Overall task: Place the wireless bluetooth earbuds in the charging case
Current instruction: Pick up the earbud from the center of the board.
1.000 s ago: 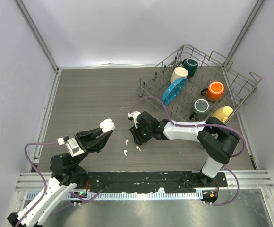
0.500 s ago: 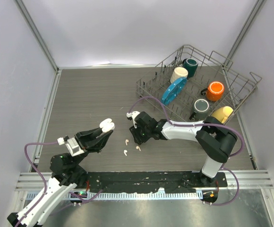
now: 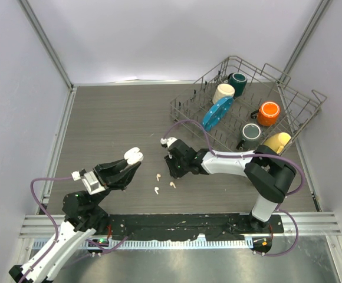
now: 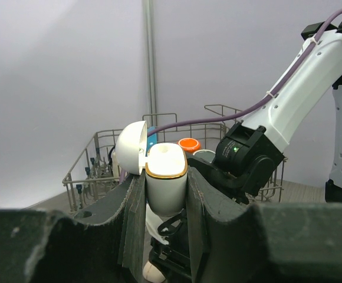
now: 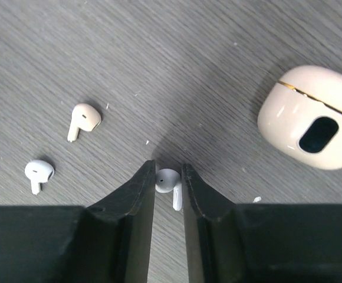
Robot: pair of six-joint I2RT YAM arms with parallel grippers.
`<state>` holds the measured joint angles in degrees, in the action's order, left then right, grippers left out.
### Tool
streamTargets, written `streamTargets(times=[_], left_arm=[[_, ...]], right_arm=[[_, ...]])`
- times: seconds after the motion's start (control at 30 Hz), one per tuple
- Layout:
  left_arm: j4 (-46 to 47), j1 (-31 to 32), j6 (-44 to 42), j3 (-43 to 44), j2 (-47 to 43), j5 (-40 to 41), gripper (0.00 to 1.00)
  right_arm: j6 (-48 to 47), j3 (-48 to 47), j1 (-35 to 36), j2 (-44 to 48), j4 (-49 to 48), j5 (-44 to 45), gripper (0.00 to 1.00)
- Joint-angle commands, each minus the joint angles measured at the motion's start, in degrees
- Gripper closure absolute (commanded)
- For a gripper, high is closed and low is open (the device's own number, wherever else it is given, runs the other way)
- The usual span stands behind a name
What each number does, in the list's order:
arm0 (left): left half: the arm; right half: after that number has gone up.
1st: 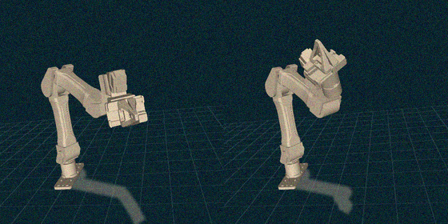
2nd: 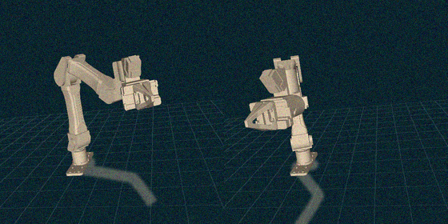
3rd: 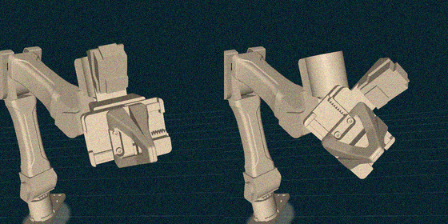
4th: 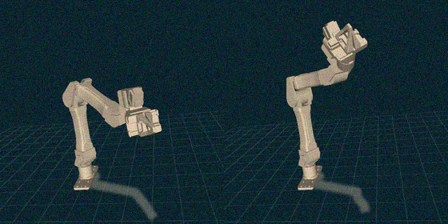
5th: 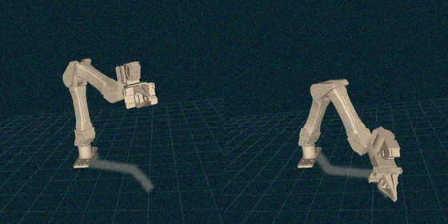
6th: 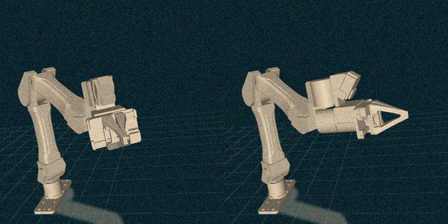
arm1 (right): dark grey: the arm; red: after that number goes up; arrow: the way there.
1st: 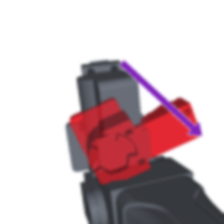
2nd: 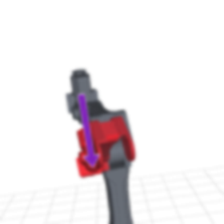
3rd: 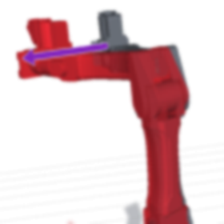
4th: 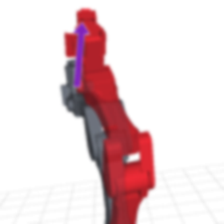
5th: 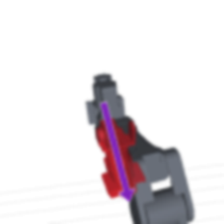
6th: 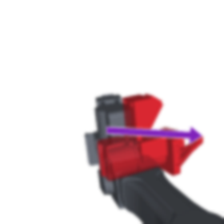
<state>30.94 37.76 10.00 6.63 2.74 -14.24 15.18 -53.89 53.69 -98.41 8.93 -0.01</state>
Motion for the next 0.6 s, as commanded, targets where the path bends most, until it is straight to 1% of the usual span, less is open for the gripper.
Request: streamTargets(times=[0.0, 0.03, 0.07, 0.17, 0.27, 0.3, 0.43, 0.57], left_arm=[[1.14, 0.12, -0.42, 1.1, -0.11, 1.23, 1.0], [1.32, 0.12, -0.33, 0.84, -0.28, 1.41, 1.0], [1.4, 0.12, -0.42, 0.75, -0.28, 1.58, 1.0], [1.49, 0.12, -0.24, 0.57, -0.28, 1.67, 1.0], [1.67, 0.12, -0.33, 0.31, -0.19, 1.67, 1.0], [1.76, 0.12, -0.16, 0.31, -0.28, 1.67, 1.0], [1.58, 0.12, 0.02, 0.13, -0.54, 1.76, 1.0], [1.06, 0.12, 0.02, 0.05, -1.42, 2.11, 1.0]], right_arm=[[9.67, -0.43, 0.36, 1.38, 2.23, 6.68, 0.74], [13.96, -0.25, 0.45, 1.55, 2.49, 7.73, 0.74], [16.0, 0.01, 0.54, 1.99, 2.76, 9.05, 0.75], [22.06, 2.03, 0.97, 2.61, 1.53, 11.34, 0.75], [26.02, 3.09, 1.94, 2.61, 0.83, 13.71, 0.75], [26.82, 3.09, 2.2, 2.61, 1.18, 15.64, 0.75], [29.03, 3.26, 4.05, 3.4, 1.53, 18.73, 0.74], [28.33, 3.44, 4.67, 3.84, 0.47, 18.29, 0.67]])
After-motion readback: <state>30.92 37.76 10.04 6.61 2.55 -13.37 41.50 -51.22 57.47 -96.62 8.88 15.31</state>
